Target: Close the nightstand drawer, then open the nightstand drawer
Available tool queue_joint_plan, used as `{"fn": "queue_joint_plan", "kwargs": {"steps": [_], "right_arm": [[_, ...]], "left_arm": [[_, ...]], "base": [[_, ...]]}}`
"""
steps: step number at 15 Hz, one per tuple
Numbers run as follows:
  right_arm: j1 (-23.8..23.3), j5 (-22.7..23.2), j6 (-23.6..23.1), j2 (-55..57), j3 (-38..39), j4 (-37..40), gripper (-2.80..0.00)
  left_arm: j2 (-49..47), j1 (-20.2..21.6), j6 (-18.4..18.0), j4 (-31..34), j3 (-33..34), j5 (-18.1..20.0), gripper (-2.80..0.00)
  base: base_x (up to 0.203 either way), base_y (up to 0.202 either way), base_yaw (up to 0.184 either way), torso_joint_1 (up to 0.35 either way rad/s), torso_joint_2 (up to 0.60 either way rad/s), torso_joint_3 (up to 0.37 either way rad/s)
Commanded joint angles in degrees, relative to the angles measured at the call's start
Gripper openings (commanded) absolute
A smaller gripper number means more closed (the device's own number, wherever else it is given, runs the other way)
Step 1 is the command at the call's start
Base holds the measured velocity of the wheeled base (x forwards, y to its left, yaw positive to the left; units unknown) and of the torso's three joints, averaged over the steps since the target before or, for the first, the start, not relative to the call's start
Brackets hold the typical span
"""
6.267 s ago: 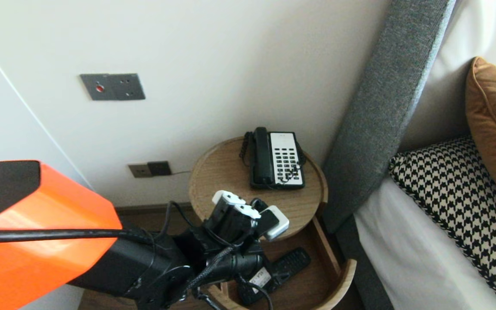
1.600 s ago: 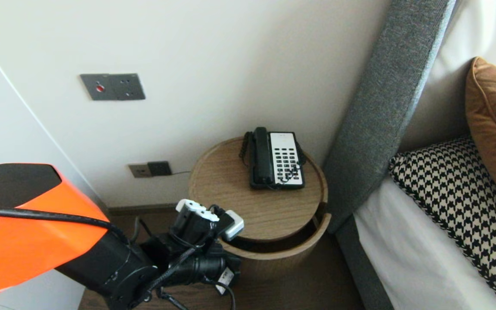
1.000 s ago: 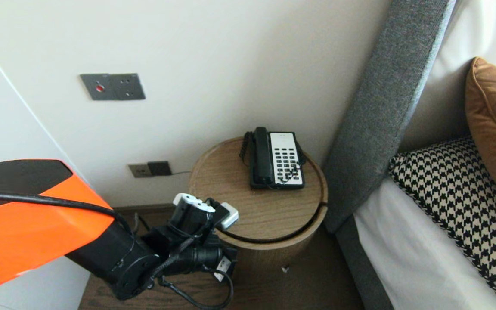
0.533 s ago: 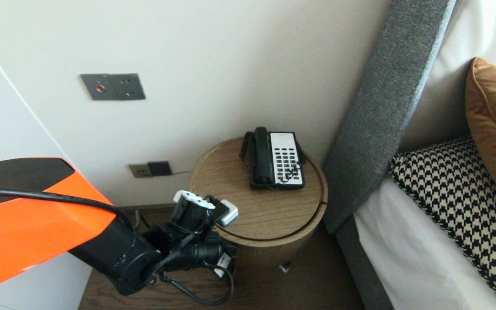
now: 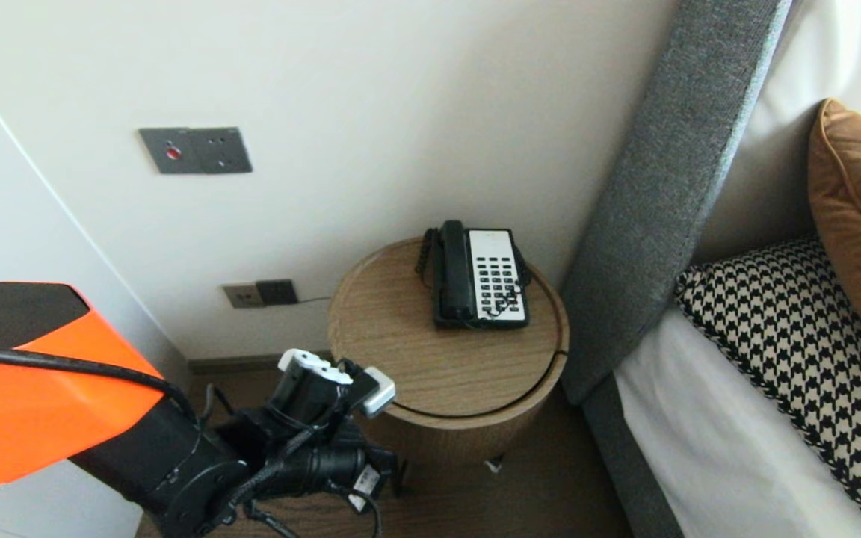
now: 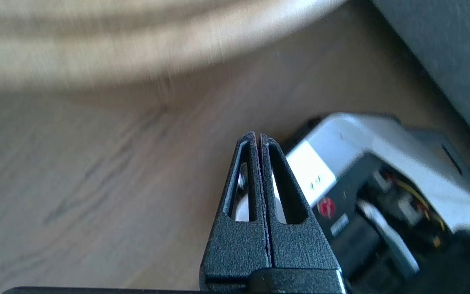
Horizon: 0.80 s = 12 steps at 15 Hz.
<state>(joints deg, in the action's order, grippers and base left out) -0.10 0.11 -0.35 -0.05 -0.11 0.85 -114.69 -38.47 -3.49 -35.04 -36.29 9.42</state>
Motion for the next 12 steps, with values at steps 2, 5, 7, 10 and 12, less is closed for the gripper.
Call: {"fn": "queue_joint_plan", "kwargs": {"steps": [2, 5, 7, 10, 12], "right_arm": [[0.01, -0.02, -0.08, 0.05, 0.03, -0.04, -2.80], [0.01, -0.02, -0.09, 0.05, -0.06, 0.03, -2.80], [0.01, 0.01, -0.03, 0.05, -0.03, 0.03, -2.80], [0.01, 0.06, -0.03, 0.05, 0.00, 0.03, -2.80], [0.01, 0.05, -0.09, 0.05, -0.06, 0.03, -2.80]], "left_arm": [[4.41, -0.02, 0.04, -0.10, 4.50, 0.08, -2.80], [8.64, 0.09, 2.11, 0.25, 7.23, -0.39, -2.80], [12.12, 0.88, 6.36, 0.41, 9.22, -1.46, -2.80], [18.71, 3.53, 8.32, 2.09, 11.77, -4.34, -2.80], [25.21, 6.26, 8.50, 5.78, 12.36, -5.49, -2.80]], "base": [[0.000, 0.000, 0.000, 0.000, 0.00, 0.000], [0.000, 0.000, 0.000, 0.000, 0.00, 0.000], [0.000, 0.000, 0.000, 0.000, 0.00, 0.000], [0.000, 0.000, 0.000, 0.000, 0.00, 0.000], [0.000, 0.000, 0.000, 0.000, 0.00, 0.000]]}}
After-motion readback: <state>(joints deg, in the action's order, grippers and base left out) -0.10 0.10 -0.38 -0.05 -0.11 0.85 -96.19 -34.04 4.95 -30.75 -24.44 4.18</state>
